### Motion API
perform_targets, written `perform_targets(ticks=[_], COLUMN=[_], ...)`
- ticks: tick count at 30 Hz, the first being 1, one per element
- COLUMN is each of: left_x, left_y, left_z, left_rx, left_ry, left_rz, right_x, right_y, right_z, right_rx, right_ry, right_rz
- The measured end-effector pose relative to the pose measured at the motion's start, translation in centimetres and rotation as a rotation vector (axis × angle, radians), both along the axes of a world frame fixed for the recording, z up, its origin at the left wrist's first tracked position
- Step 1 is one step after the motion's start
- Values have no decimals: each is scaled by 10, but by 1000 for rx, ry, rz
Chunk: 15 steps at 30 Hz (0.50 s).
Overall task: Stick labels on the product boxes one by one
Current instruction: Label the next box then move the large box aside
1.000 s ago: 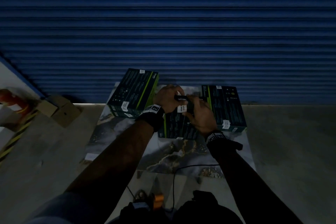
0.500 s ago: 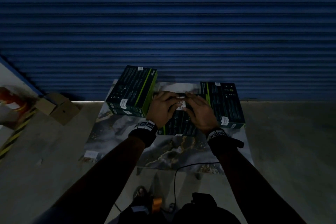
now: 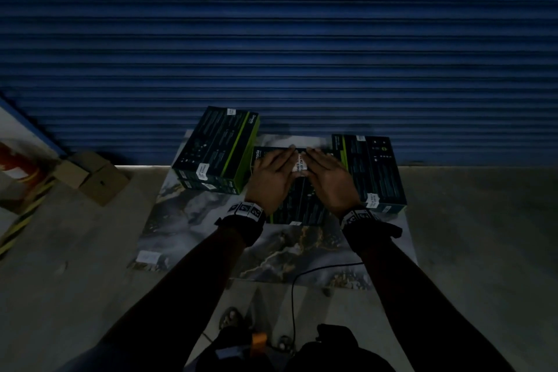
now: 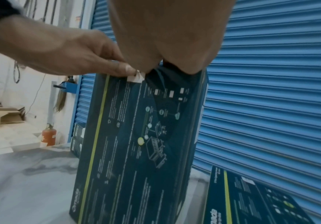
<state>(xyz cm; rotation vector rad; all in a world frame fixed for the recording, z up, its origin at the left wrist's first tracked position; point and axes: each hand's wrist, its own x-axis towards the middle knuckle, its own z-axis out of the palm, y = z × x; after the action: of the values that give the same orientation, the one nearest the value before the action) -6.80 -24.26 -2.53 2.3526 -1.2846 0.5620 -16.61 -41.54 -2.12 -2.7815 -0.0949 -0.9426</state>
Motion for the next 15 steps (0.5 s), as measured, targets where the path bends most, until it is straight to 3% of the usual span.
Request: perform_targets(ticks=[8,15], left_x=[0,3], left_y=[12,14], left_z=[1,7], left_rx=[-93,16], left_ry=[-20,-48], left_rz=[-66,-56], right_x=[1,6], right_y=[7,-1], right_z=[-13,-10], right_rx=[2,-46], right_ry=[-125,-83], right_rz=[-73,-39])
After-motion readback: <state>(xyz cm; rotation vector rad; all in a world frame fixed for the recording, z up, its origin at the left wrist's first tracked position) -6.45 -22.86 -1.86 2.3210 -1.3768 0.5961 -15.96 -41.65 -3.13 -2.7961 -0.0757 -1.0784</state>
